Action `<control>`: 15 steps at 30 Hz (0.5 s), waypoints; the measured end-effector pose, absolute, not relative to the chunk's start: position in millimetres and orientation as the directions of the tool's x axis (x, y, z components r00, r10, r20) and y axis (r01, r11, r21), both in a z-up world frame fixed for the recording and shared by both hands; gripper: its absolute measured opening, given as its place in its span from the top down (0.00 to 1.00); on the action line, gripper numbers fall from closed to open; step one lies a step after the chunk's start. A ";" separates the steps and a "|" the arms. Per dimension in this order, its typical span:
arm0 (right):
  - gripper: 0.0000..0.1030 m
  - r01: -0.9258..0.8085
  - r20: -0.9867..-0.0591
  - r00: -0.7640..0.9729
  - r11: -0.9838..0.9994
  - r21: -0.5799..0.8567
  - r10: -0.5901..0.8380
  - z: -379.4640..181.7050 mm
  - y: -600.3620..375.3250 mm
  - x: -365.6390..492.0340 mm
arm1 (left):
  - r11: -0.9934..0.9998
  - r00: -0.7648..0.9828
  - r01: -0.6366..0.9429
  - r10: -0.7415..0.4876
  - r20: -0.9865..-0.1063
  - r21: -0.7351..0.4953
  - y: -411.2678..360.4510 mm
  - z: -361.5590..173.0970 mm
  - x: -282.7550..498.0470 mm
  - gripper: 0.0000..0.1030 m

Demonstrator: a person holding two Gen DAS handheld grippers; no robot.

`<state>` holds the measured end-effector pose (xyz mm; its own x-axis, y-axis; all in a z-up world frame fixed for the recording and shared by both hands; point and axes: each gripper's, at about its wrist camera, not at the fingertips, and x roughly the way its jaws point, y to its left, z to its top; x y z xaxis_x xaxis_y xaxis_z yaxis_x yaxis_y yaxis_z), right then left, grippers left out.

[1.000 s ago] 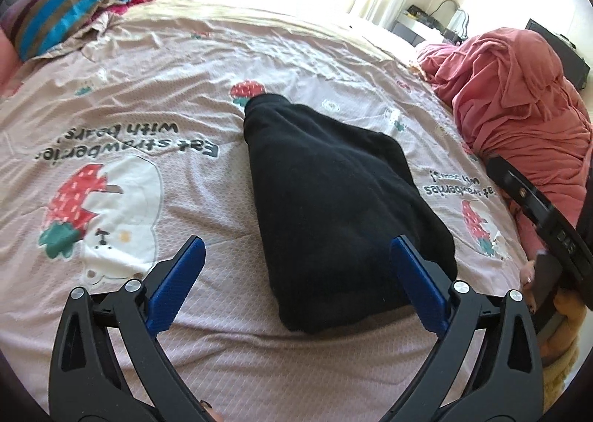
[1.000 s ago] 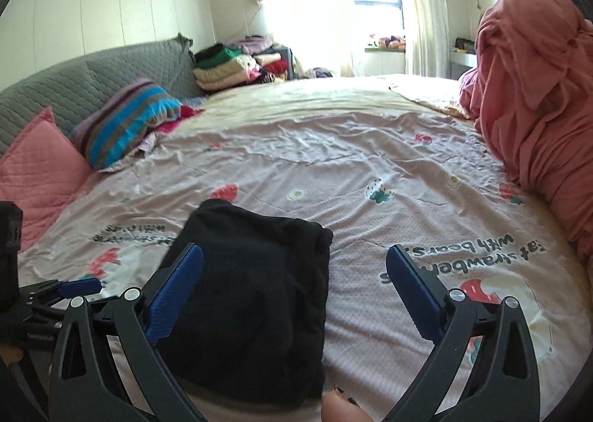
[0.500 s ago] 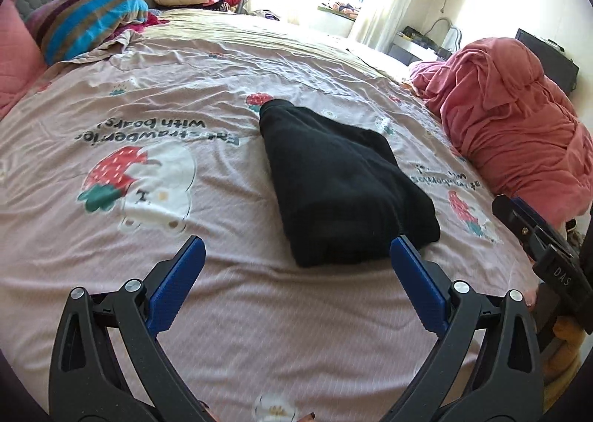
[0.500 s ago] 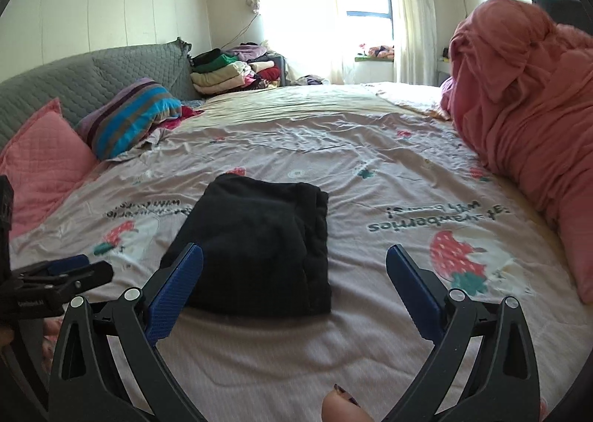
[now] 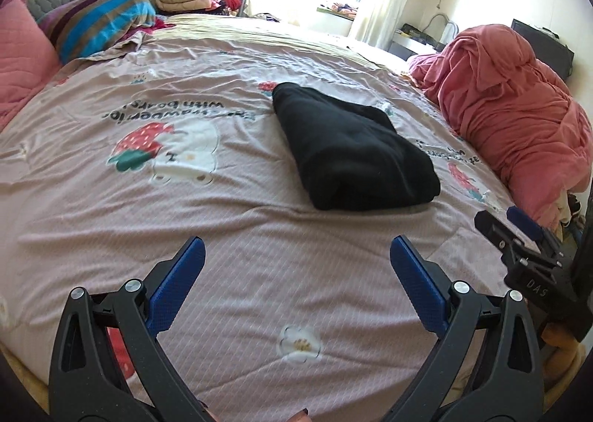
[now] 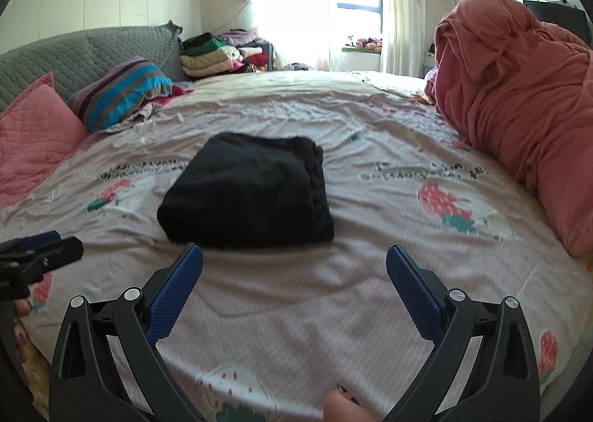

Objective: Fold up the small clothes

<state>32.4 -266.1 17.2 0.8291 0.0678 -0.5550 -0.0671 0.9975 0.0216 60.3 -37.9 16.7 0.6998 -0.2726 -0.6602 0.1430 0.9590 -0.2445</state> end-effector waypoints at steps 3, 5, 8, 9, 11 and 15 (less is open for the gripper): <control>0.04 -0.066 -0.577 0.814 0.998 0.013 0.061 6.9 -261.8 29.6 | 0.959 0.698 0.132 -0.268 -0.663 -0.249 -33.9 10.2 53.6 0.09; 0.04 -0.069 -0.587 0.807 0.998 0.006 0.060 2.3 -258.5 27.9 | 0.959 0.698 0.136 -0.271 -0.663 -0.248 -33.2 7.1 49.9 0.09; 0.04 -0.068 -0.596 0.801 0.998 0.007 0.059 -1.2 -257.7 28.0 | 0.961 0.699 0.129 -0.262 -0.665 -0.243 -31.8 4.0 47.4 0.09; 0.04 -0.068 -0.598 0.799 0.998 0.011 0.061 -1.5 -258.3 28.0 | 0.961 0.699 0.124 -0.260 -0.667 -0.245 -31.1 3.5 47.5 0.09; 0.04 -0.076 -0.603 0.795 0.997 0.015 0.069 -2.9 -258.1 28.4 | 0.962 0.699 0.118 -0.257 -0.667 -0.248 -30.2 3.1 47.1 0.09; 0.04 -0.082 -0.607 0.791 0.997 0.010 0.071 -3.9 -256.7 29.7 | 0.965 0.704 0.109 -0.243 -0.667 -0.236 -30.0 3.9 45.7 0.09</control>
<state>29.7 -256.7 -3.9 0.7915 0.0706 -0.6071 -0.0816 0.9966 0.0095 45.7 -30.0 3.9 0.7042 -0.2431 -0.6671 0.1095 0.9655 -0.2363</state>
